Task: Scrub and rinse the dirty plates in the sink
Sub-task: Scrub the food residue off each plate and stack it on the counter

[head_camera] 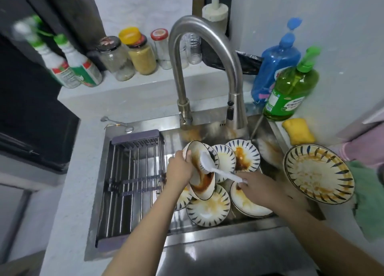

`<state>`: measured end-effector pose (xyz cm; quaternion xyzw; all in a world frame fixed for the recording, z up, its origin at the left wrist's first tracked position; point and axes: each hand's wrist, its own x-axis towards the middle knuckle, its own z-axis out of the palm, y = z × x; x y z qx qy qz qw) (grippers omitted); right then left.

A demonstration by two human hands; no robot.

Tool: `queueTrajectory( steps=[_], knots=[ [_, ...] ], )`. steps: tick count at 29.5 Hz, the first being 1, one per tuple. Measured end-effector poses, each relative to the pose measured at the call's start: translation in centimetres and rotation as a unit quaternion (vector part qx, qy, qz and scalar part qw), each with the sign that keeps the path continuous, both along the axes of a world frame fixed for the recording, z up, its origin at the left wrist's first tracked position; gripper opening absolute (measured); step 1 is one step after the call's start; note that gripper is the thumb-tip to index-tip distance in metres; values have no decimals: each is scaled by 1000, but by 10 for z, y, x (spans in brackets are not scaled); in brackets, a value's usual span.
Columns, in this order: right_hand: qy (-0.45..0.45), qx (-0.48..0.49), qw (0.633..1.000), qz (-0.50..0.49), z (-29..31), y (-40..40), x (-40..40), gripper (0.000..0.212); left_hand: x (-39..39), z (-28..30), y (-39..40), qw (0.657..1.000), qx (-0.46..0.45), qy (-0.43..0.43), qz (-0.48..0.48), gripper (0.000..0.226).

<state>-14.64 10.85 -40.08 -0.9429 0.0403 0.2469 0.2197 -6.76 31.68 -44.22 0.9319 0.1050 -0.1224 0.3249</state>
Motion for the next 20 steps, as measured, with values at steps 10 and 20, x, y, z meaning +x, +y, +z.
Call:
queueTrajectory(
  steps=[10, 20],
  knots=[
    [-41, 53, 997, -27, -2, 18, -5, 38, -20, 41, -12, 996, 84, -37, -20, 47],
    [-92, -52, 988, 112, 25, 14, -17, 43, -25, 14, 0, 959, -186, 3, 213, 49]
  ],
)
